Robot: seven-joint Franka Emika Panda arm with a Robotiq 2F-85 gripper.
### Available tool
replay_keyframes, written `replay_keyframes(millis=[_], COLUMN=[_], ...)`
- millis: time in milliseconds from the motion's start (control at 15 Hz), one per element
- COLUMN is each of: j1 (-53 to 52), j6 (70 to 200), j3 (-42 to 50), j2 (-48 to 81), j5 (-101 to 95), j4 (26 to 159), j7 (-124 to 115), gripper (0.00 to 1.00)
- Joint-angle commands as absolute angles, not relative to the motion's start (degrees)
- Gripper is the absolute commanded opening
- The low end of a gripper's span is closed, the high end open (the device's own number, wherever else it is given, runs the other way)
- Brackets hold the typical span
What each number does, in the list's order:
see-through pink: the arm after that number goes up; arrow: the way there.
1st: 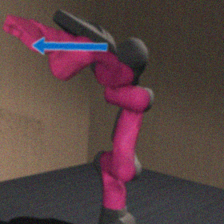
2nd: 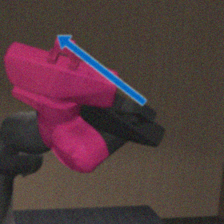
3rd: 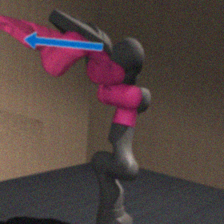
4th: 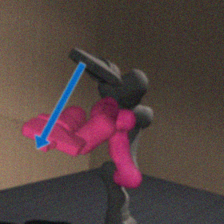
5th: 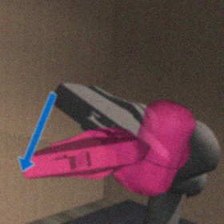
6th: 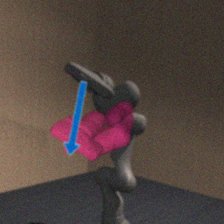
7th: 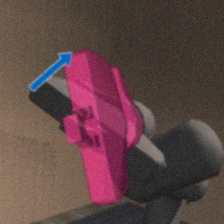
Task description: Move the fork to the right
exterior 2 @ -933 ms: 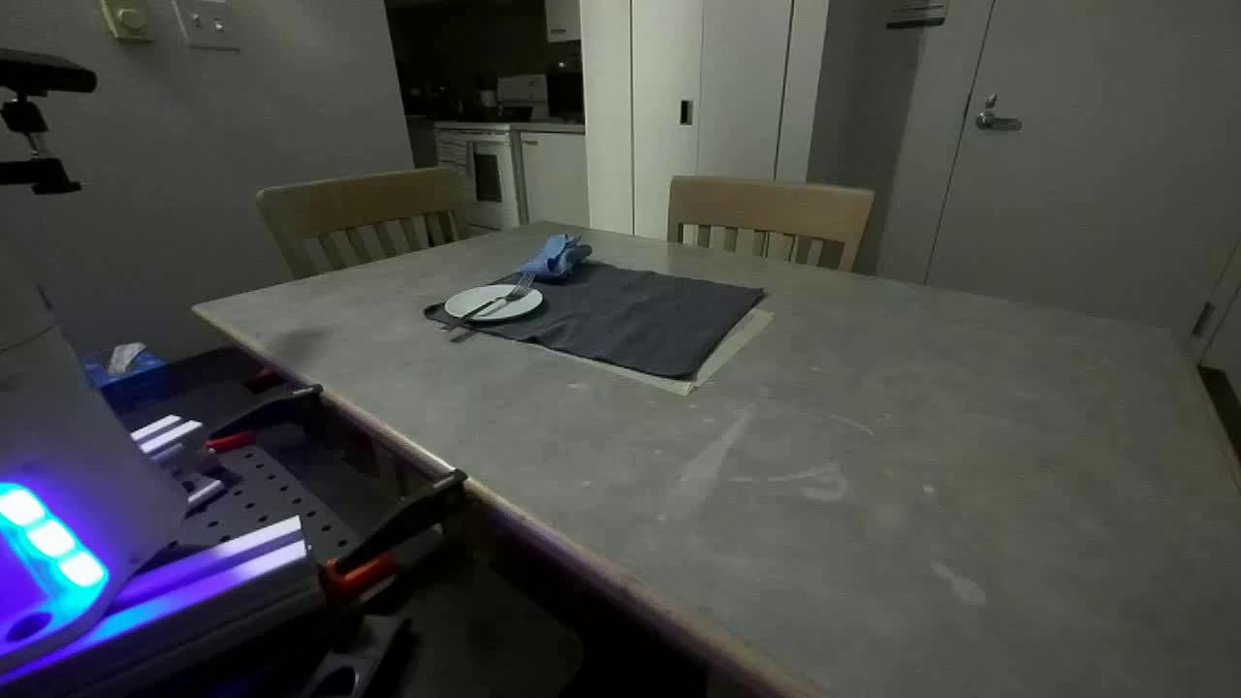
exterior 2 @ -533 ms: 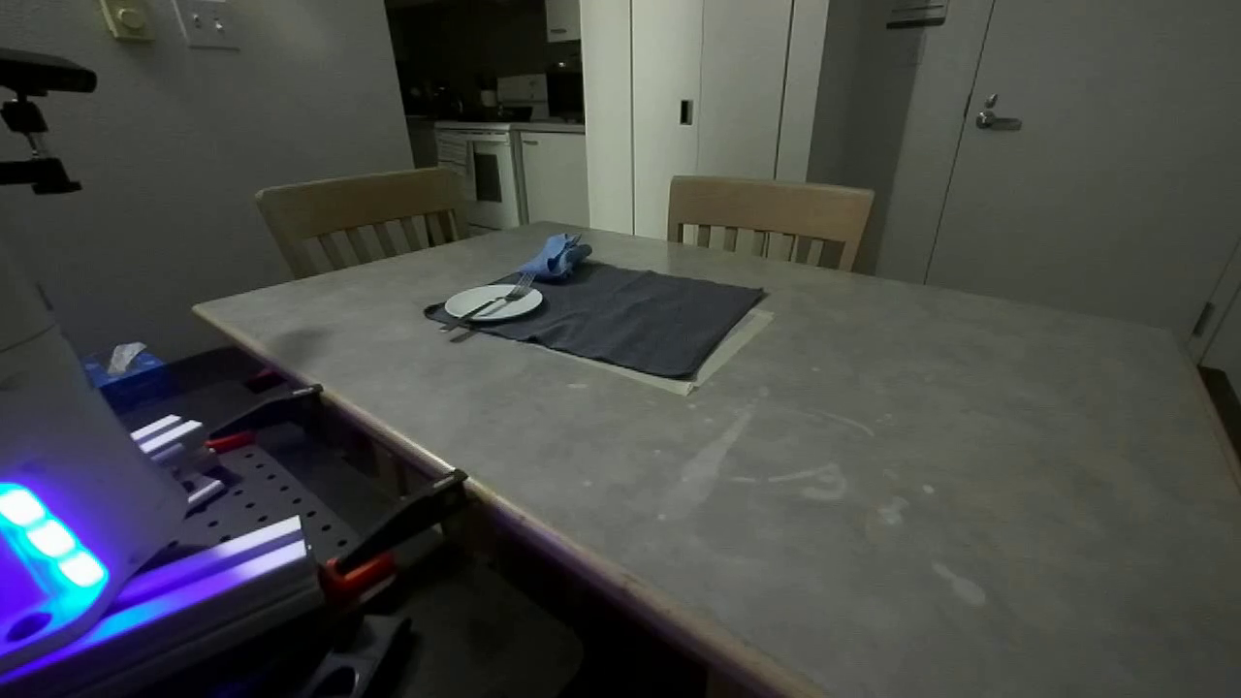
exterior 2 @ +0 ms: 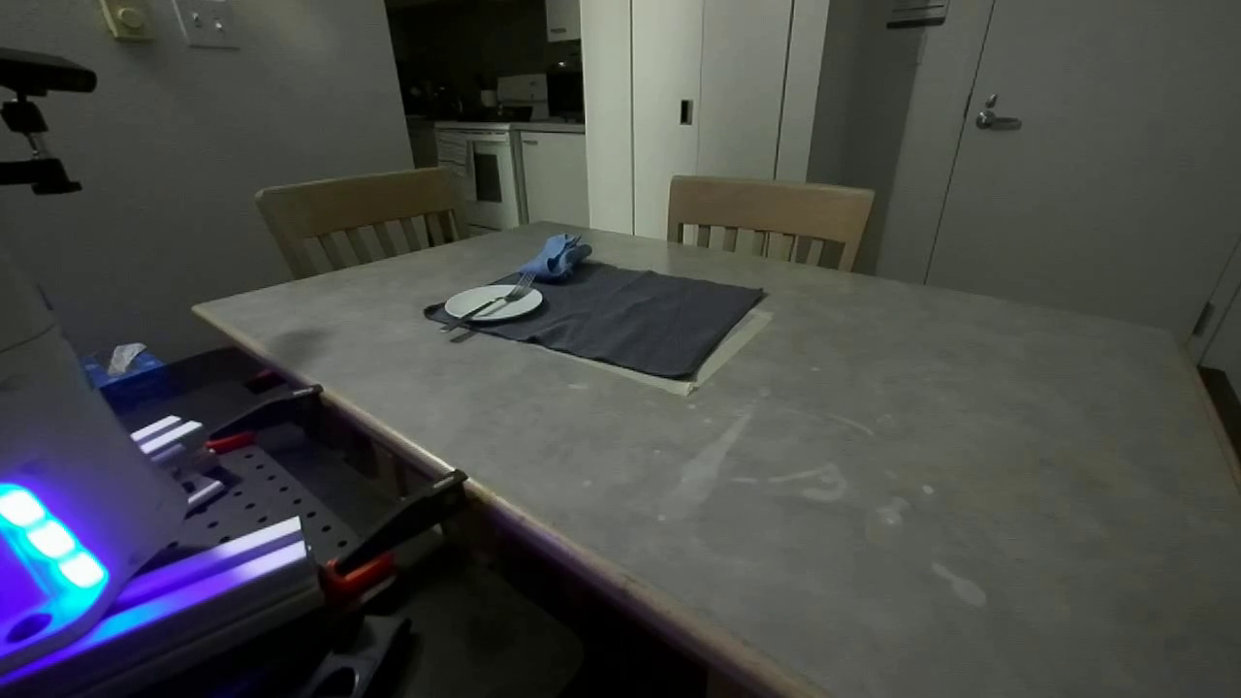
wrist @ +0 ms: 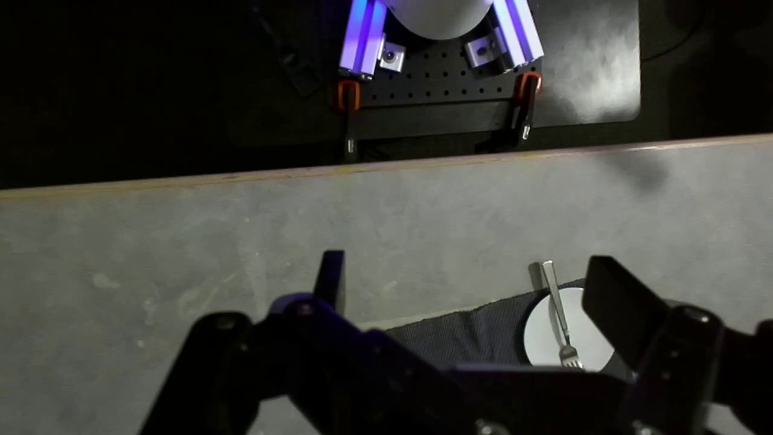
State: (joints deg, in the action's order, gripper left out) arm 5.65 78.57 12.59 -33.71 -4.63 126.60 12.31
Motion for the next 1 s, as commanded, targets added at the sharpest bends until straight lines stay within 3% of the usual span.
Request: replay_keyframes(millis=[0,933], j1=[4.2,-1.5], j6=[77.9,78.2], j3=[9.9,2.9], j2=[-29.7,-19.4], j5=[-5.7,-7.5], j4=[125.5,126.6], j7=[12.6,13.1], gripper=[1.0,1.0])
